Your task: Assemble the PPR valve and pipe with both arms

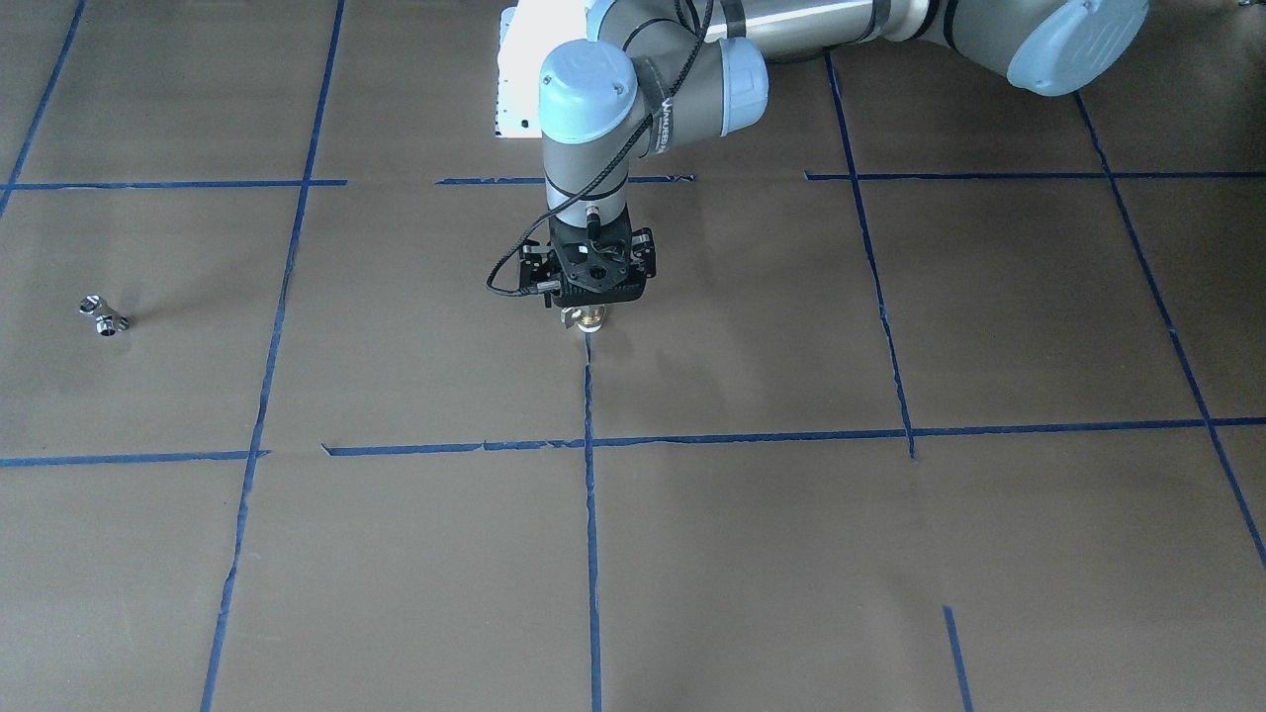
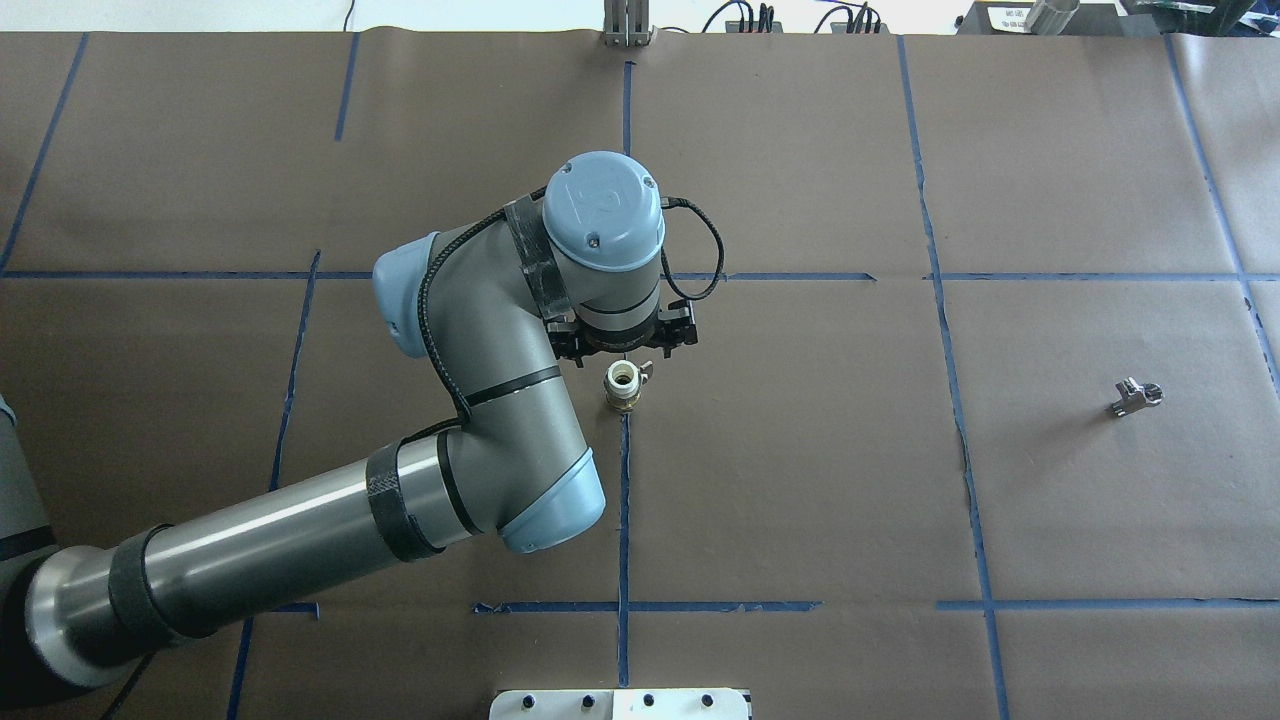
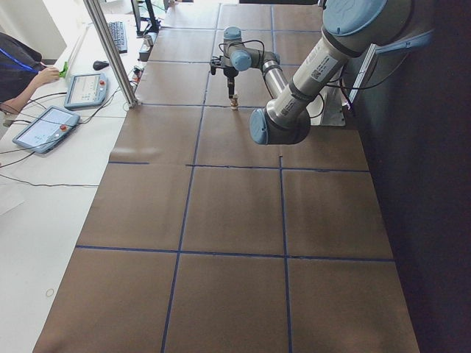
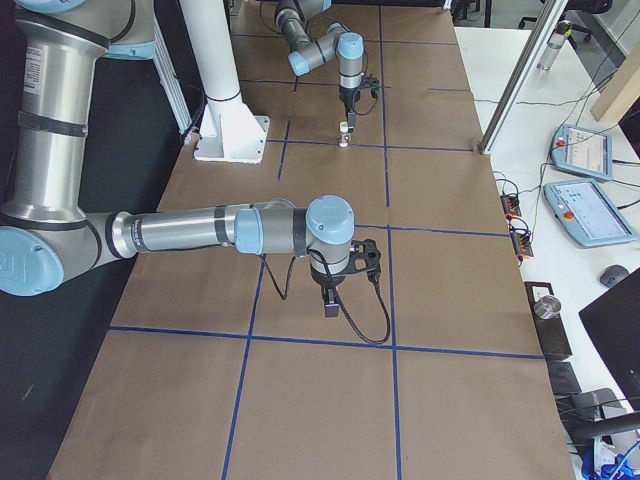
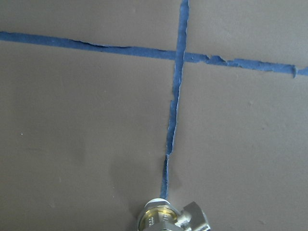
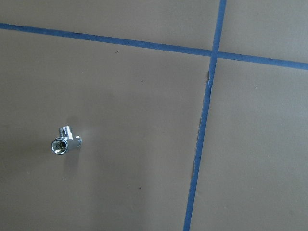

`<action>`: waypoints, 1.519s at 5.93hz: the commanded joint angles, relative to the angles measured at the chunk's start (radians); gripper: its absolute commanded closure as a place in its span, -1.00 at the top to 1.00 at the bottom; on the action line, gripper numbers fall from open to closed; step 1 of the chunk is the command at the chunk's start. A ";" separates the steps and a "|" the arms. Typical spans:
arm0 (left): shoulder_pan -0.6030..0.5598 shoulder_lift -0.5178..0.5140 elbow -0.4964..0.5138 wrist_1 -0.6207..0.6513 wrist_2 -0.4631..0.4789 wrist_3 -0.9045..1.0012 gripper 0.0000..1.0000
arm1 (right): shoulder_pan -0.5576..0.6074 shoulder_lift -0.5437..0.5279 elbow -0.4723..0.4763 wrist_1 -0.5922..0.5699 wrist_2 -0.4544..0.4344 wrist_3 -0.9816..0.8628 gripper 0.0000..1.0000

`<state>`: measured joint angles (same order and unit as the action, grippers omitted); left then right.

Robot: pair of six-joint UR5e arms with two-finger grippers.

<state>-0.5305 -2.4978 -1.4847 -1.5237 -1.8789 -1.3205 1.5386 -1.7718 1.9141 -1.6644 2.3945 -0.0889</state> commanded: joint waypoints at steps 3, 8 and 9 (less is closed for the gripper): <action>-0.165 0.216 -0.207 0.017 -0.168 0.258 1.00 | 0.000 0.000 -0.001 0.000 -0.002 0.000 1.00; -0.671 0.733 -0.250 0.016 -0.350 1.254 1.00 | -0.038 0.006 0.003 0.009 -0.003 0.087 1.00; -0.778 0.823 -0.249 0.016 -0.371 1.341 1.00 | -0.049 0.006 0.005 0.073 0.003 0.175 1.00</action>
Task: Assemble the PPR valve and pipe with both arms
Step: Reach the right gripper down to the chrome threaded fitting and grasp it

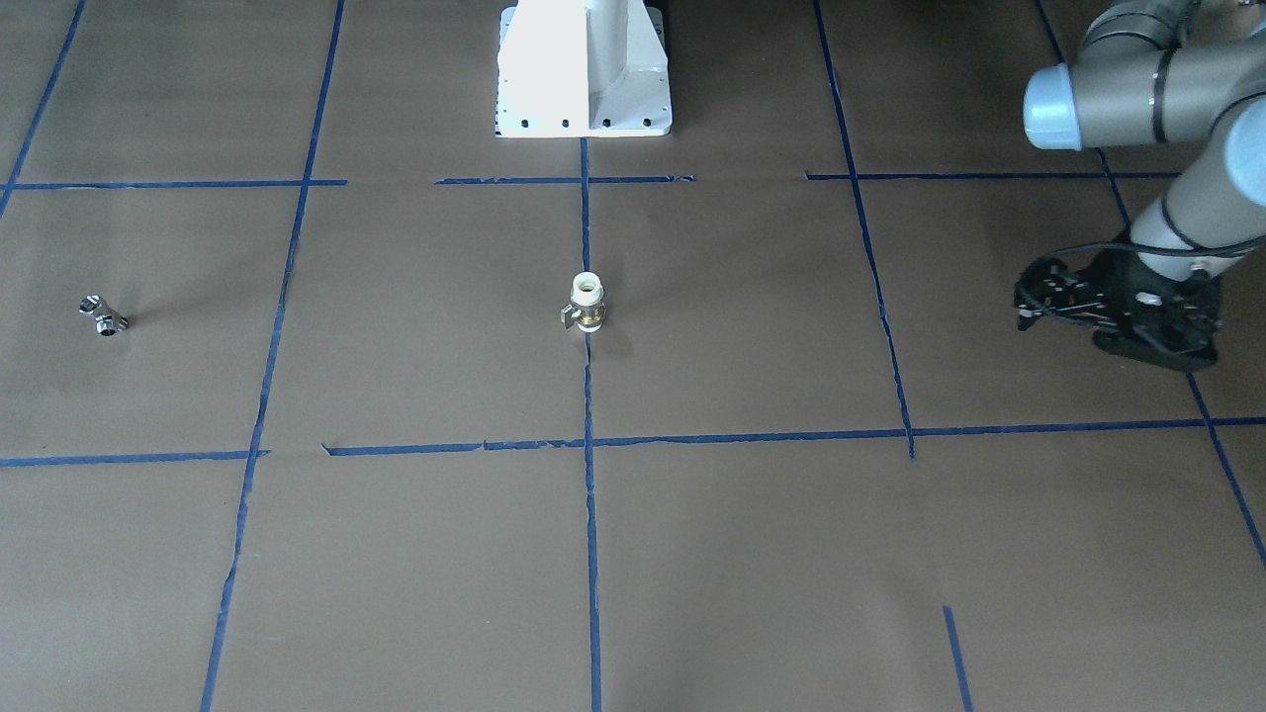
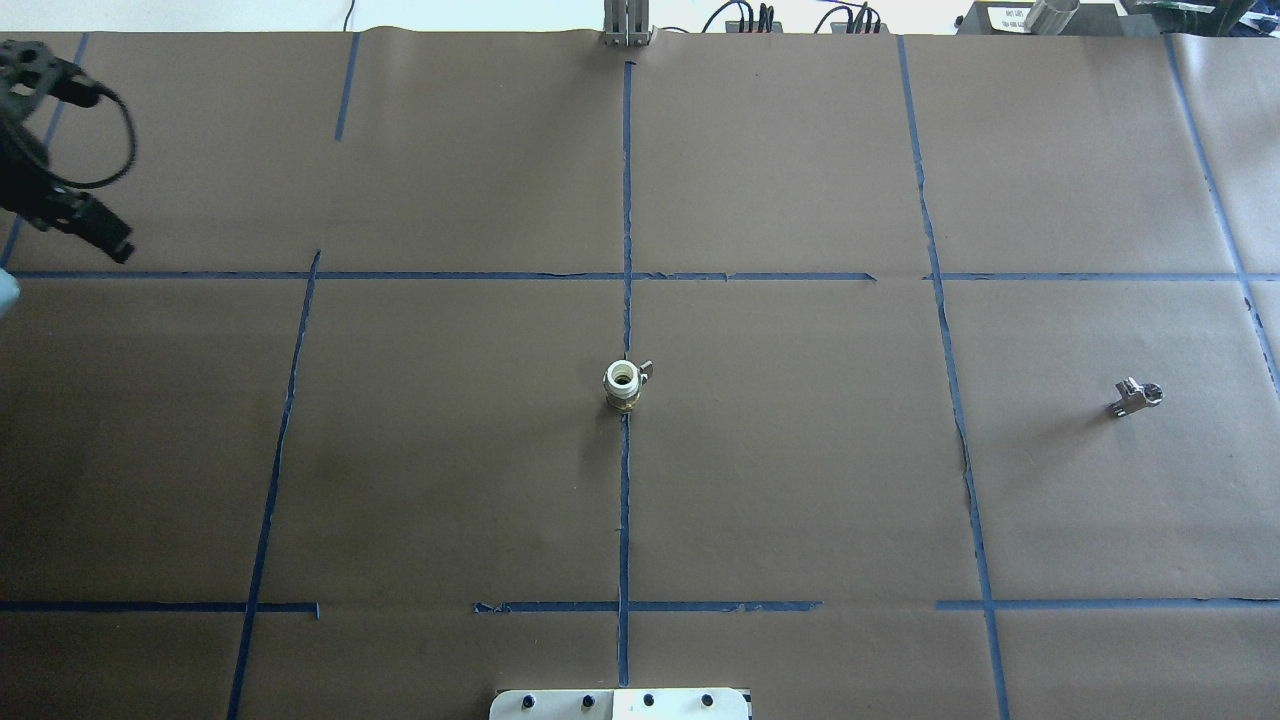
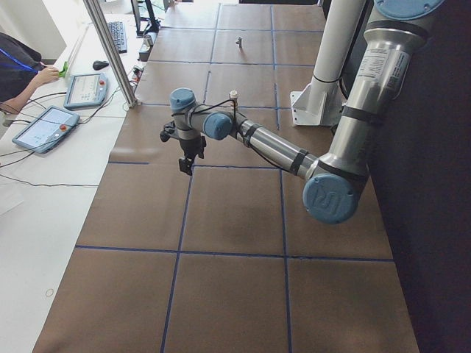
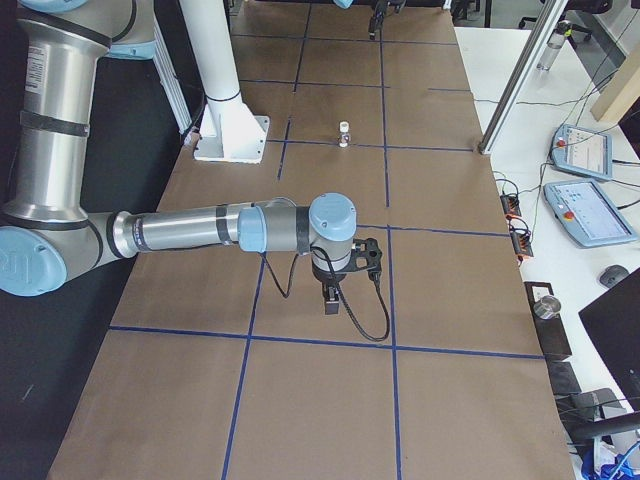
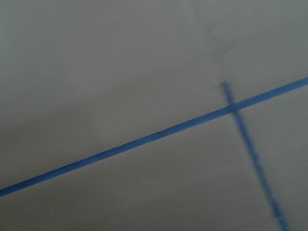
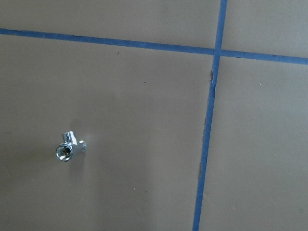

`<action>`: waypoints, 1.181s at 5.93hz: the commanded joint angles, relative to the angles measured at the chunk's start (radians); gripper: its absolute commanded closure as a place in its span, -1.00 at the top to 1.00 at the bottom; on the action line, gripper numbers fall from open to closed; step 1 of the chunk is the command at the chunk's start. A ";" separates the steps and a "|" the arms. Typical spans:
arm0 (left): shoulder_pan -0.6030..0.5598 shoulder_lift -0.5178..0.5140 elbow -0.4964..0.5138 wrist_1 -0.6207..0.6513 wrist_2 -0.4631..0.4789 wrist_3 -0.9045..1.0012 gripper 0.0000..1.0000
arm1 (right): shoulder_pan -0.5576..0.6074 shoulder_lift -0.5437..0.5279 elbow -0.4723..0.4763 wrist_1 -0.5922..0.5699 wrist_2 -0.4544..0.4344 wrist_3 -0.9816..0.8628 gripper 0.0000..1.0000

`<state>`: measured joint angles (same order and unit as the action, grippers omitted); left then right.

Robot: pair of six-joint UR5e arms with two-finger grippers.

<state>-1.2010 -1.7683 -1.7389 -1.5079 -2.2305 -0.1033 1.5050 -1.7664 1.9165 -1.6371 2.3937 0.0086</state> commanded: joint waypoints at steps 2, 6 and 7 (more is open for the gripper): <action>-0.269 0.241 0.012 0.000 -0.135 0.204 1.00 | -0.138 0.004 0.041 0.141 -0.008 0.341 1.00; -0.284 0.317 0.087 -0.052 -0.138 0.208 1.00 | -0.459 0.007 0.069 0.287 -0.117 0.576 1.00; -0.284 0.319 0.099 -0.083 -0.136 0.203 1.00 | -0.501 0.005 0.050 0.352 -0.207 0.576 1.00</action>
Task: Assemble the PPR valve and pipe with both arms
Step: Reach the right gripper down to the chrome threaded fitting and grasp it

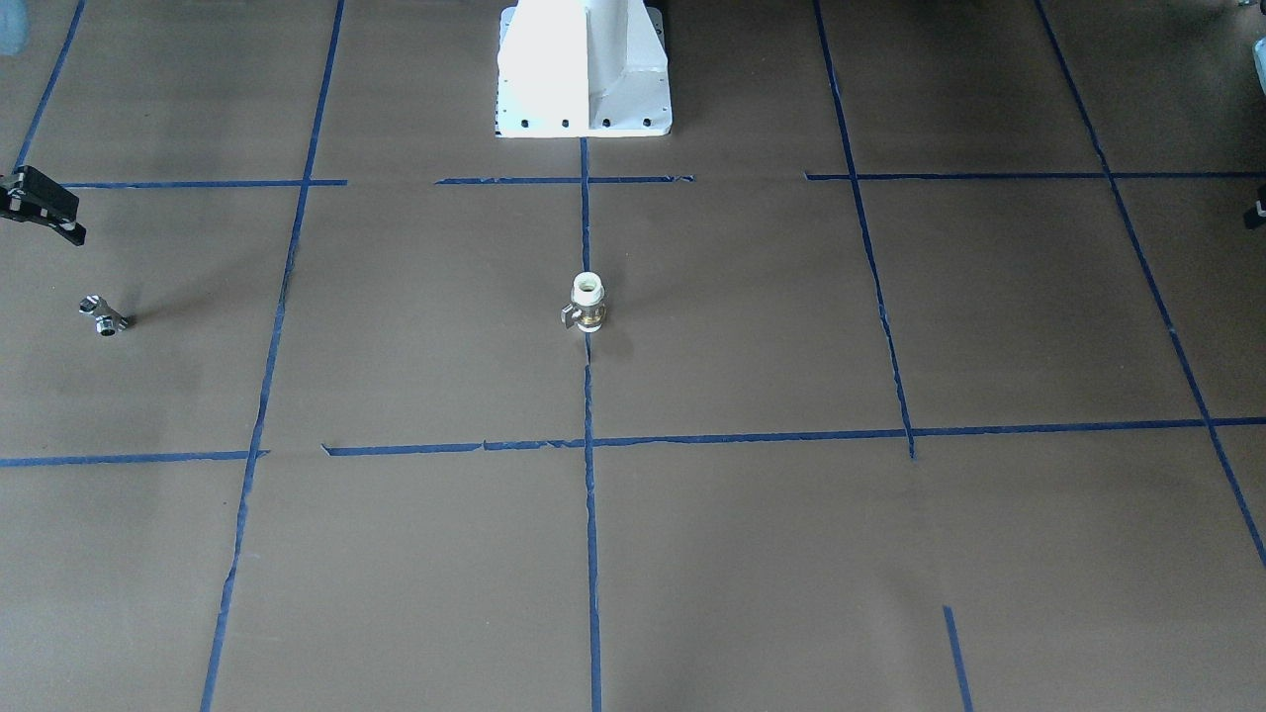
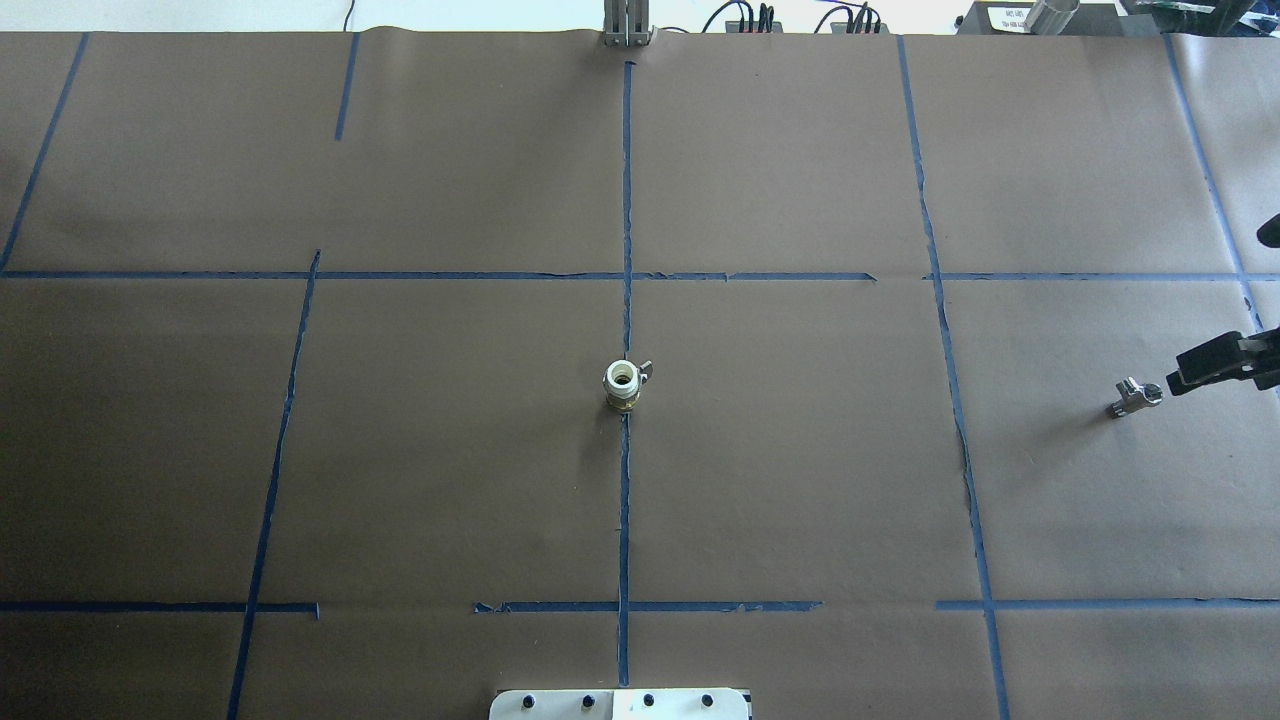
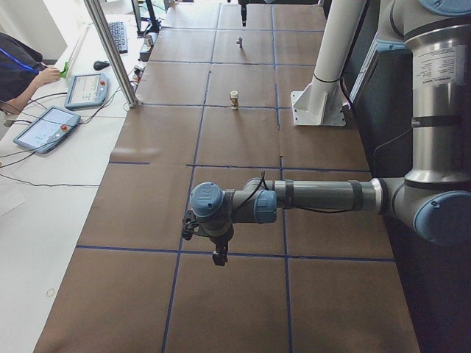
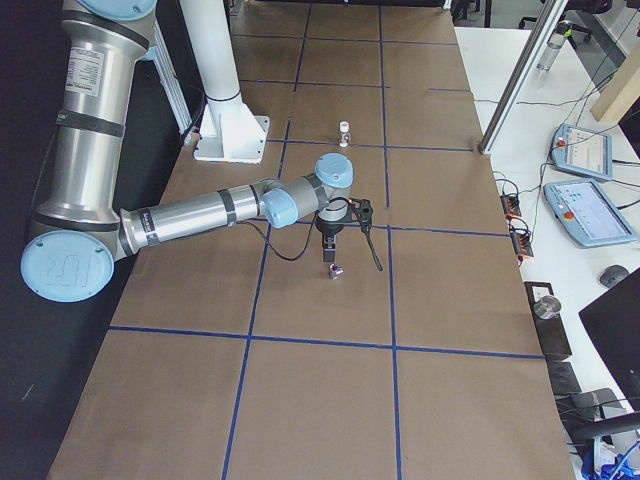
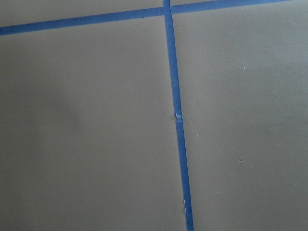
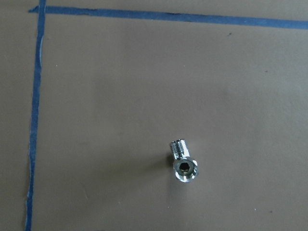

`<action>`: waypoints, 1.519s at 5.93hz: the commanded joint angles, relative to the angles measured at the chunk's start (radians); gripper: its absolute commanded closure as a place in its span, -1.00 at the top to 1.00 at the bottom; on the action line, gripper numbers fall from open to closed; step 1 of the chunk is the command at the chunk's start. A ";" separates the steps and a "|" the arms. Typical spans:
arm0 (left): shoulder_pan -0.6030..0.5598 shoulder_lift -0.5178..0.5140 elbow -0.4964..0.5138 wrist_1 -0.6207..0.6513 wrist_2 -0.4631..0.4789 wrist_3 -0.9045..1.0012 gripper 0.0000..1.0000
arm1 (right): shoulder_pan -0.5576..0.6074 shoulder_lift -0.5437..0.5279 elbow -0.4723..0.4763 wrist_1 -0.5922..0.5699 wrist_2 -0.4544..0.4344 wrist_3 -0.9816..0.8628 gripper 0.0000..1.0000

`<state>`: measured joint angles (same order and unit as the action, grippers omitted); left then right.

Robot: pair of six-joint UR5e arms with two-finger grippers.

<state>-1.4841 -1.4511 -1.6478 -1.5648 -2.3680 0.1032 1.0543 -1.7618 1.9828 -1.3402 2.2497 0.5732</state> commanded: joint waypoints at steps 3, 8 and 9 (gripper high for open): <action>-0.008 0.014 -0.001 -0.032 0.000 0.001 1.00 | -0.053 0.114 -0.180 0.107 -0.064 -0.108 1.00; -0.009 0.011 -0.003 -0.032 0.001 0.001 1.00 | -0.060 0.074 -0.231 0.107 -0.067 -0.116 1.00; -0.010 0.011 -0.003 -0.032 0.001 0.001 1.00 | -0.060 0.085 -0.228 0.108 -0.064 -0.108 1.00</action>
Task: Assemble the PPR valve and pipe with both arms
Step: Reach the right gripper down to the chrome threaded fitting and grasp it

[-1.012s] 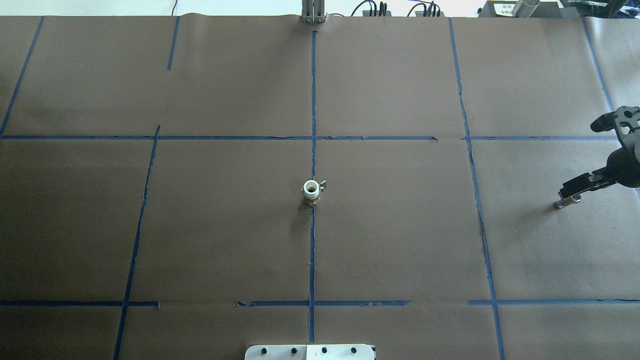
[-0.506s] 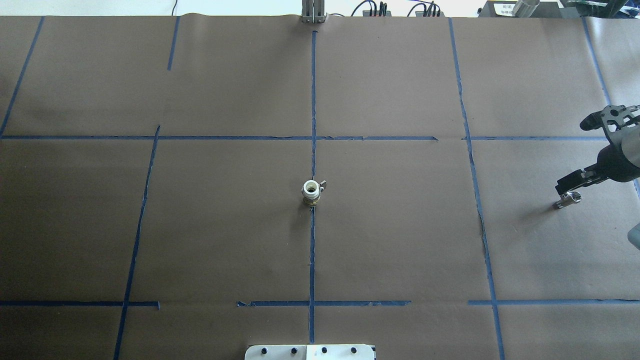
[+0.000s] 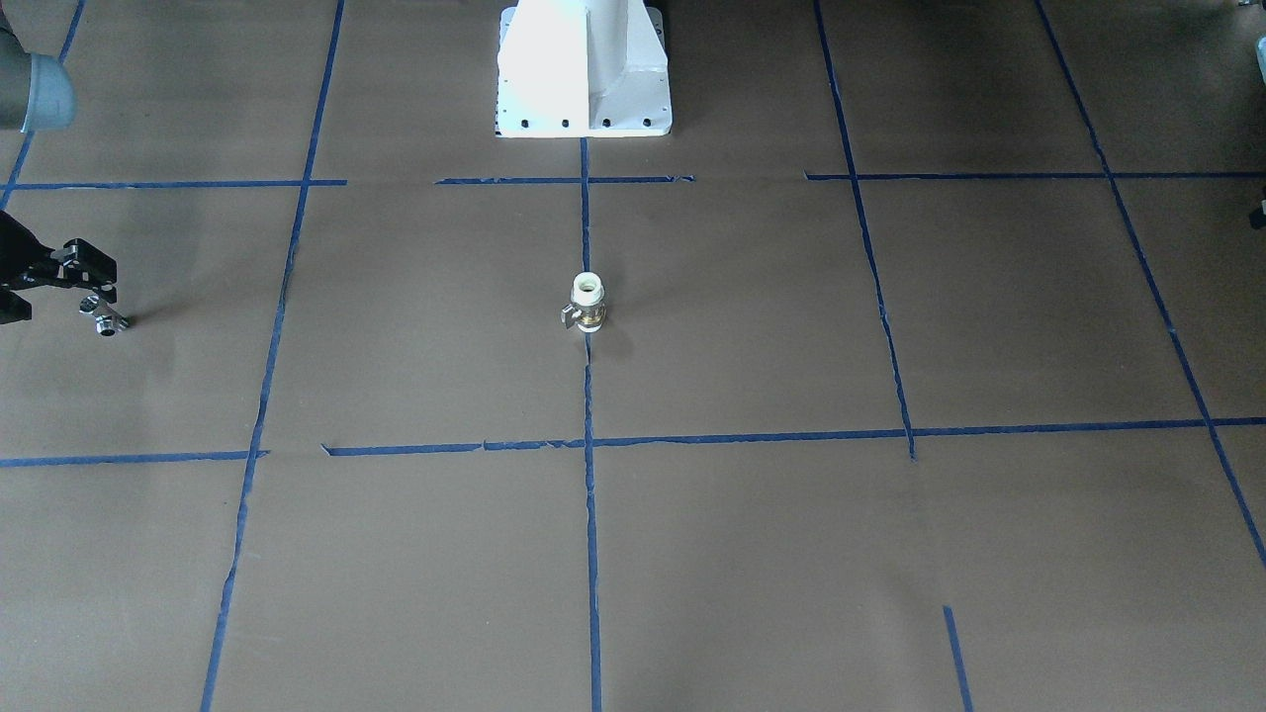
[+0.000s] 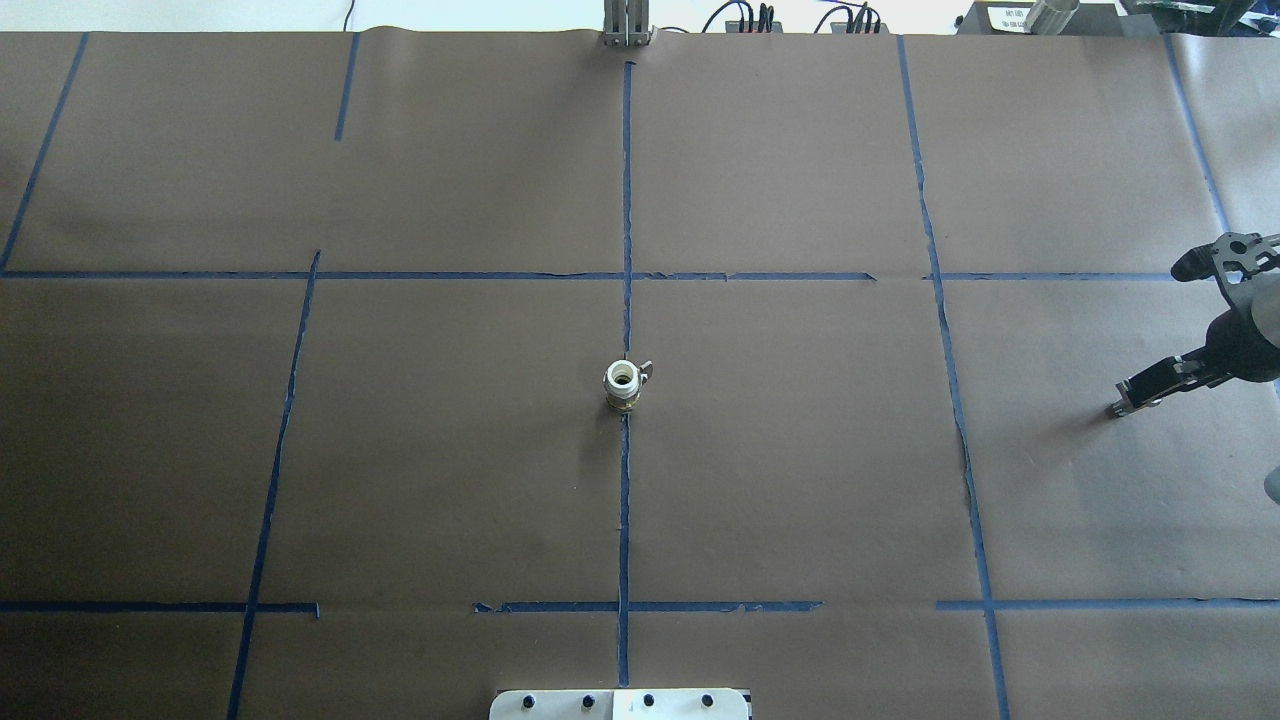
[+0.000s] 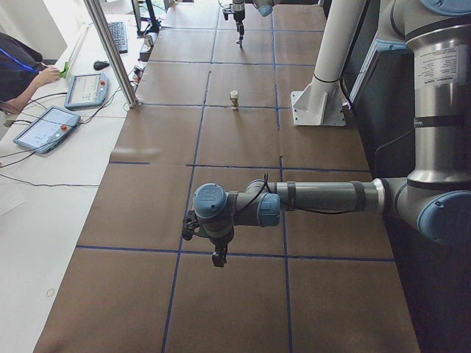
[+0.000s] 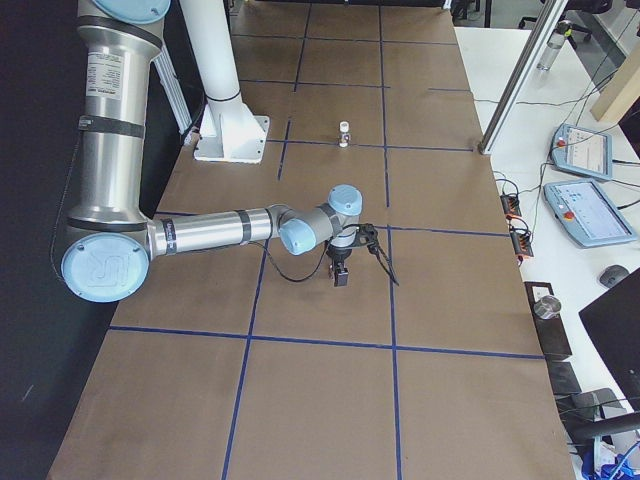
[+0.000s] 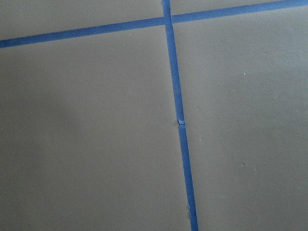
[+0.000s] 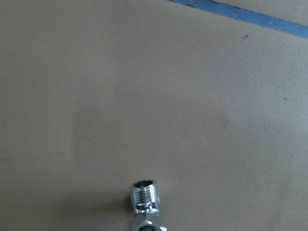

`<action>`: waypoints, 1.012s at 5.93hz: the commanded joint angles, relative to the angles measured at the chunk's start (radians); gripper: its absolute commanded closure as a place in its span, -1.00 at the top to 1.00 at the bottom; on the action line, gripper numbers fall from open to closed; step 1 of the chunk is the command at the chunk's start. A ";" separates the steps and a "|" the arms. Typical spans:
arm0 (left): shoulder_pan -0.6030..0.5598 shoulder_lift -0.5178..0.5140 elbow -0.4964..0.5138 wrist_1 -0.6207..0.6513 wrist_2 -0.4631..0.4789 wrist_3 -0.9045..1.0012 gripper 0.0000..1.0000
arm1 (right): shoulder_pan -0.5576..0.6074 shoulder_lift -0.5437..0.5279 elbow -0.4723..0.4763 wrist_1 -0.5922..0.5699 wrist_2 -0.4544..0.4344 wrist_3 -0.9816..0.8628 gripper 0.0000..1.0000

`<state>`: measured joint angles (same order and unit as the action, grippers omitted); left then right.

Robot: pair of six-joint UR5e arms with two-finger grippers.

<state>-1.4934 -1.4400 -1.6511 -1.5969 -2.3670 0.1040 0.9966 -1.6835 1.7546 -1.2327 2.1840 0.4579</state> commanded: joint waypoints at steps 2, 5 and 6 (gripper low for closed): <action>-0.001 0.000 0.001 0.000 0.000 0.002 1.00 | -0.016 0.030 -0.006 -0.001 0.004 0.007 1.00; 0.001 -0.008 0.010 0.000 0.000 0.000 1.00 | -0.042 0.030 -0.018 0.001 0.002 0.004 0.94; 0.001 -0.008 0.011 0.000 0.000 0.000 1.00 | -0.042 0.030 -0.020 -0.001 0.002 0.001 0.45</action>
<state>-1.4930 -1.4465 -1.6426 -1.5969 -2.3669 0.1043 0.9569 -1.6537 1.7368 -1.2326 2.1863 0.4613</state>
